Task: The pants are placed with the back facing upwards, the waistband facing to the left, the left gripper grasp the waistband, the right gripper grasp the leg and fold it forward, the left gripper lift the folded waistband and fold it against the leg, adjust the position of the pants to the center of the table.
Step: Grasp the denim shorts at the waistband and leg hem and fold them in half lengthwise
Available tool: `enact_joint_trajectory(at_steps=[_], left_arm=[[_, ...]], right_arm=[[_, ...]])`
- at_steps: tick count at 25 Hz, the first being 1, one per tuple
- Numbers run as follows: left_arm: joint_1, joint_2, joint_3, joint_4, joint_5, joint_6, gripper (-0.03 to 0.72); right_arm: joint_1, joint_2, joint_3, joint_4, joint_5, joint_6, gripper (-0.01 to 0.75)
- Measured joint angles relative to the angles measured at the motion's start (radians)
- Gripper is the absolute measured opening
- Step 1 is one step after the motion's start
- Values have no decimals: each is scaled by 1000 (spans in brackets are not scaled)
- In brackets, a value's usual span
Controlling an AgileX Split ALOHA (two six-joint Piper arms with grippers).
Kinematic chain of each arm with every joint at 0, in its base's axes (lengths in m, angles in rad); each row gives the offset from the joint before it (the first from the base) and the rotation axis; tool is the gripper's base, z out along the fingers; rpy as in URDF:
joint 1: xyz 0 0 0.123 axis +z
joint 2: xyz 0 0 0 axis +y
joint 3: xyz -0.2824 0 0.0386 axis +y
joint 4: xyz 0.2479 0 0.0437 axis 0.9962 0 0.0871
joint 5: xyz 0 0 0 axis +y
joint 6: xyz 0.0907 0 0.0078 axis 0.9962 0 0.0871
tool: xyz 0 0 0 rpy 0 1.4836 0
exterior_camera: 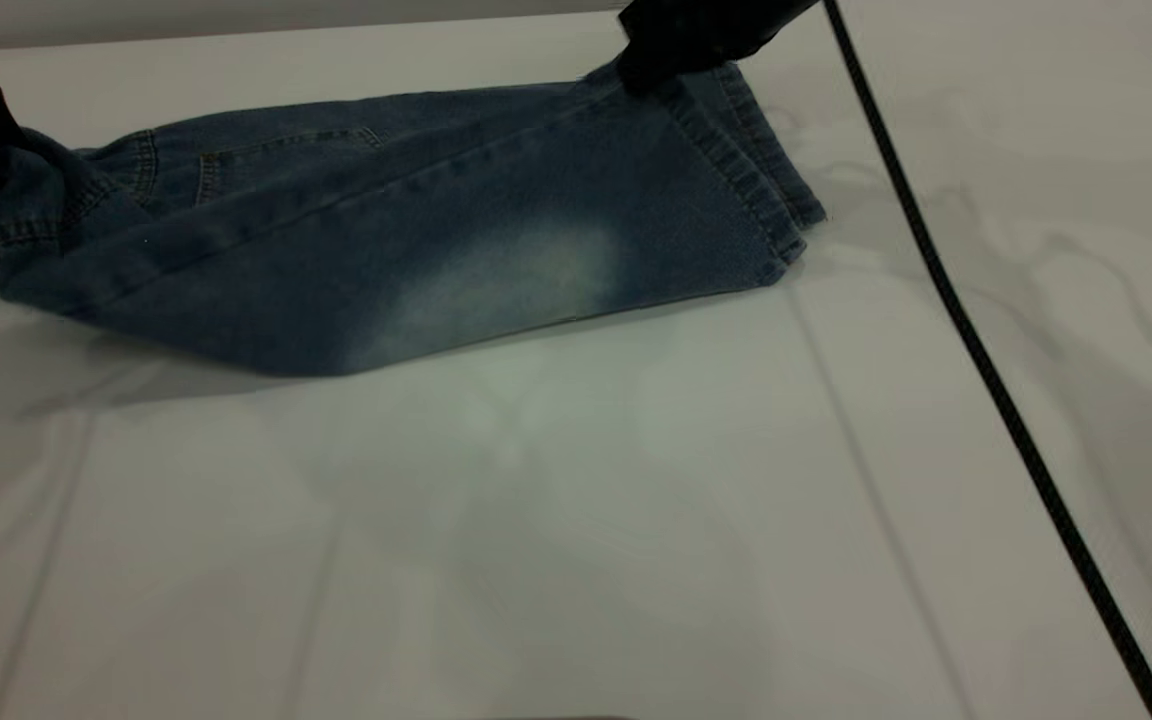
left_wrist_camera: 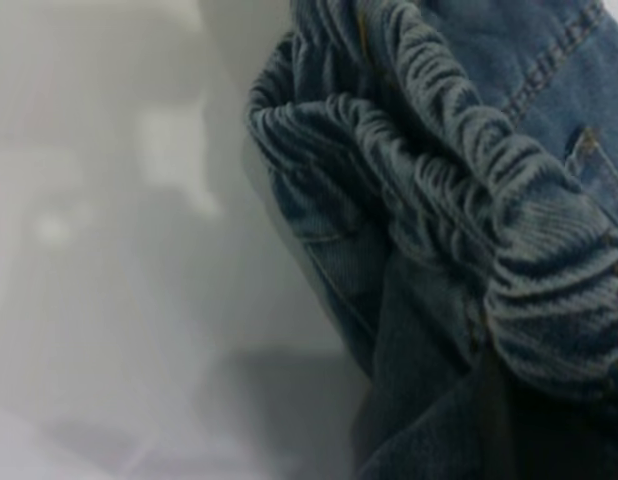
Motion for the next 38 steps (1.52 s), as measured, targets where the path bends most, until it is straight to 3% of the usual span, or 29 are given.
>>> enact_joint_trajectory(at_steps=[8, 17, 23, 33, 38], left_arm=[[0, 0, -119, -21, 61, -10, 98], [0, 50, -126, -225, -97, -42, 98], [0, 143, -127, -285, -138, -69, 98], [0, 199, -159, -276, -187, -119, 105], [0, 207, -210, -112, -183, -119, 138]], right_arm=[[-35, -5, -73, 93, 7, 25, 24], [-94, 9, -98, 130, -94, 87, 25], [-108, 55, -98, 138, -104, 132, 26], [-108, 90, -98, 157, -95, 195, 26], [-108, 90, -98, 202, -90, 213, 33]])
